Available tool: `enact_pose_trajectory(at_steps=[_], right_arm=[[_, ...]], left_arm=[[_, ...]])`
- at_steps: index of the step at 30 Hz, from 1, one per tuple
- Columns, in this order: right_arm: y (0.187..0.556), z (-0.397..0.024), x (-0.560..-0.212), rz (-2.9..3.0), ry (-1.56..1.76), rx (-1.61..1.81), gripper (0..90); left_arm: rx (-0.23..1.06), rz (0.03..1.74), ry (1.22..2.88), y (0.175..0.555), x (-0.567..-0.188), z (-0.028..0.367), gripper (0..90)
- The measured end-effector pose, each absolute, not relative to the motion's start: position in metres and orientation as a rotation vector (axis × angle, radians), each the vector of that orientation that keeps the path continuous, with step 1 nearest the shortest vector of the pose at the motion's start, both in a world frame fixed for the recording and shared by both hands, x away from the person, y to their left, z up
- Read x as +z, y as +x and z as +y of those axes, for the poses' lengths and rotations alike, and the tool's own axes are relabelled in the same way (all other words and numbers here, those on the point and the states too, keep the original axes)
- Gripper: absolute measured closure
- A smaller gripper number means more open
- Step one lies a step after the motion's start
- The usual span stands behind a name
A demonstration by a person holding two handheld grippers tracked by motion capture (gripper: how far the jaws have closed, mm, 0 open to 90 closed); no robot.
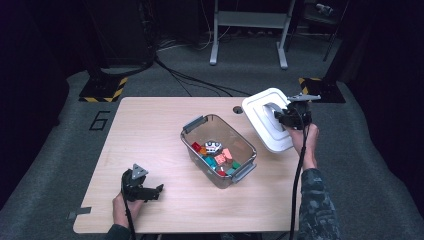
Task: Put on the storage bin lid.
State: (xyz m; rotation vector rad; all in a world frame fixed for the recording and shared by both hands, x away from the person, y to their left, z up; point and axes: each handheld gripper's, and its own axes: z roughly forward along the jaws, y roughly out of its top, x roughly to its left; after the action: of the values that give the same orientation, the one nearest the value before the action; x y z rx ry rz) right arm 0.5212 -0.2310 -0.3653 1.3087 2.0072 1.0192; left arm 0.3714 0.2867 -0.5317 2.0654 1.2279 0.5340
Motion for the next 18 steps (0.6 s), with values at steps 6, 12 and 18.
enact_pose_trajectory(at_steps=[6, 12, 18], right_arm=[[0.514, -0.228, -0.352, 2.016, 1.291, 1.035, 67.2], [0.508, -0.223, -0.339, 2.043, 1.272, 1.041, 67.2], [0.502, -0.218, -0.332, 2.062, 1.292, 1.096, 67.2]], left_arm=[[0.533, 1.229, 2.067, 0.371, -0.532, 0.287, 0.6], [0.536, 1.227, 2.066, 0.371, -0.532, 0.287, 0.7], [0.534, 1.228, 2.066, 0.371, -0.532, 0.287, 0.7]])
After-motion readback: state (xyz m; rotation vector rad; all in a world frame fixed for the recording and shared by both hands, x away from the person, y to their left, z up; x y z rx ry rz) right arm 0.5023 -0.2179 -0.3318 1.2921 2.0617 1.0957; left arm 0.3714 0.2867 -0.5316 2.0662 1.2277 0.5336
